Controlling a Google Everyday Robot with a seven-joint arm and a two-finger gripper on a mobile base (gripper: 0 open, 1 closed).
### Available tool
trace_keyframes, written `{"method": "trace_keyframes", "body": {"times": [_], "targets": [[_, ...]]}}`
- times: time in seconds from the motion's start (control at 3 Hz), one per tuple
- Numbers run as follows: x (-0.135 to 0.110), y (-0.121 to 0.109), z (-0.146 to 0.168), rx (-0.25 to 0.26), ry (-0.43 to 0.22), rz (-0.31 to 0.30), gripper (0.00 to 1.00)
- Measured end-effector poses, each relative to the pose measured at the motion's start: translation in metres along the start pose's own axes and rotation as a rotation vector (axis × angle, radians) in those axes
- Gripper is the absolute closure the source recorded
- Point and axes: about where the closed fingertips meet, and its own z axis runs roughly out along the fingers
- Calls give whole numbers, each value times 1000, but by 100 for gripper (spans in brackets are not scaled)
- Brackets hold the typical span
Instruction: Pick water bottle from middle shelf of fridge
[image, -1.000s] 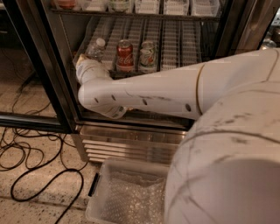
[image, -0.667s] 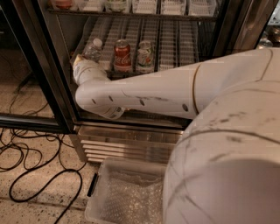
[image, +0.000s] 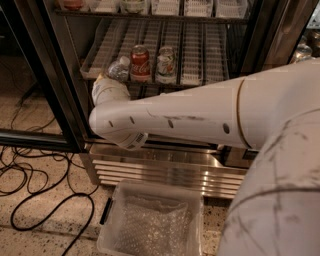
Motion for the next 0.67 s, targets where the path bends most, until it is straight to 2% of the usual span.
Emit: {"method": "trace_keyframes", "body": {"times": [0.33,0.67], "targets": [[0,0,0,0,0,0,100],[-6,-2,-9,6,-10,55,100]]}}
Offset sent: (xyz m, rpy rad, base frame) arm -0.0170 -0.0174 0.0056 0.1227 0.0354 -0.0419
